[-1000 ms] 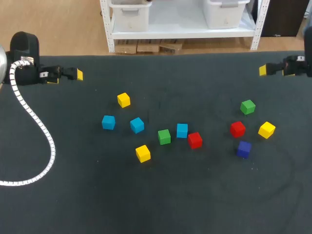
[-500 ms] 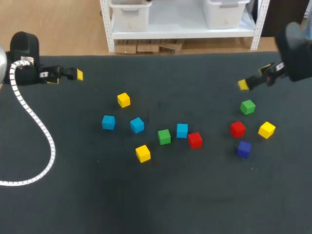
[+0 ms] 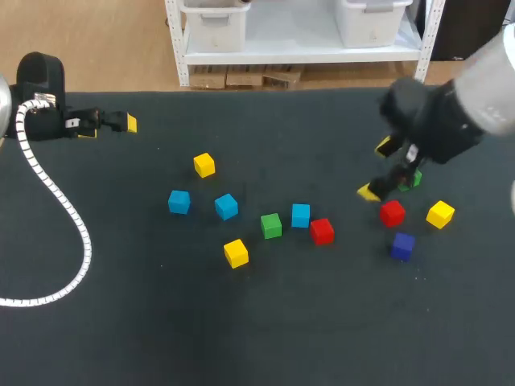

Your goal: Place the blue cubes, place green cubes on the blue cubes, place the yellow cubes on the green cubes, then place the red cubes on the yellow cubes, and place purple cube on the red cubes.

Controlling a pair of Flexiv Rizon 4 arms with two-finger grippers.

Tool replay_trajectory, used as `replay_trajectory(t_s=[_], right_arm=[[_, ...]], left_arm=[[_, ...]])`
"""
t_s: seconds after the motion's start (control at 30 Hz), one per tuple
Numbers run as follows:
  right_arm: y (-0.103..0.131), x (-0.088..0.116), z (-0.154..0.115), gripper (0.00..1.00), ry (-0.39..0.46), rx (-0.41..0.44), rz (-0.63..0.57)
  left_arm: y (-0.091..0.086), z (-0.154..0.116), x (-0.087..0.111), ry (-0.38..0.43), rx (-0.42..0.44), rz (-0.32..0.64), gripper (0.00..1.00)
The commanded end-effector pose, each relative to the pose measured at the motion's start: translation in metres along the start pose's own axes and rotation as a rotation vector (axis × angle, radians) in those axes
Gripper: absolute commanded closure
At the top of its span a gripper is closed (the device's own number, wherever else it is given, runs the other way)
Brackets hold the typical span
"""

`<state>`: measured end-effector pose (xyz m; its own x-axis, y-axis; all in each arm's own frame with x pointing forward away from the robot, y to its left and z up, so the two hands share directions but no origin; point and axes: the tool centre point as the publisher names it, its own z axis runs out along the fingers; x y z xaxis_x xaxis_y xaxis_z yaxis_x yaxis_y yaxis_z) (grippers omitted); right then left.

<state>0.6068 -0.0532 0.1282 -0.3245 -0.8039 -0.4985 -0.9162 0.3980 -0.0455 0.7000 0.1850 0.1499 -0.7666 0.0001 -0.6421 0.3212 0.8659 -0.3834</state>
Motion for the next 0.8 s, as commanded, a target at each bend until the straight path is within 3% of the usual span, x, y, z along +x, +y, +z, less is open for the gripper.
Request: replay_trajectory(t_s=[0.03, 0.37, 0.63, 0.8], right_arm=[[-0.001, -0.018, 0.021, 0.0, 0.113, -0.083, -0.174], [0.025, -0.032, 0.06, 0.0, 0.215, -0.125, -0.405], [0.041, -0.033, 0.099, 0.0, 0.286, -0.151, -0.412], [0.039, -0.032, 0.118, 0.0, 0.313, -0.138, -0.398]], left_arm=[[0.0, 0.0, 0.0, 0.0, 0.0, 0.0, 0.0], [0.0, 0.0, 0.0, 0.0, 0.0, 0.0, 0.0], [0.0, 0.0, 0.0, 0.0, 0.0, 0.0, 0.0], [0.0, 0.0, 0.0, 0.0, 0.0, 0.0, 0.0]])
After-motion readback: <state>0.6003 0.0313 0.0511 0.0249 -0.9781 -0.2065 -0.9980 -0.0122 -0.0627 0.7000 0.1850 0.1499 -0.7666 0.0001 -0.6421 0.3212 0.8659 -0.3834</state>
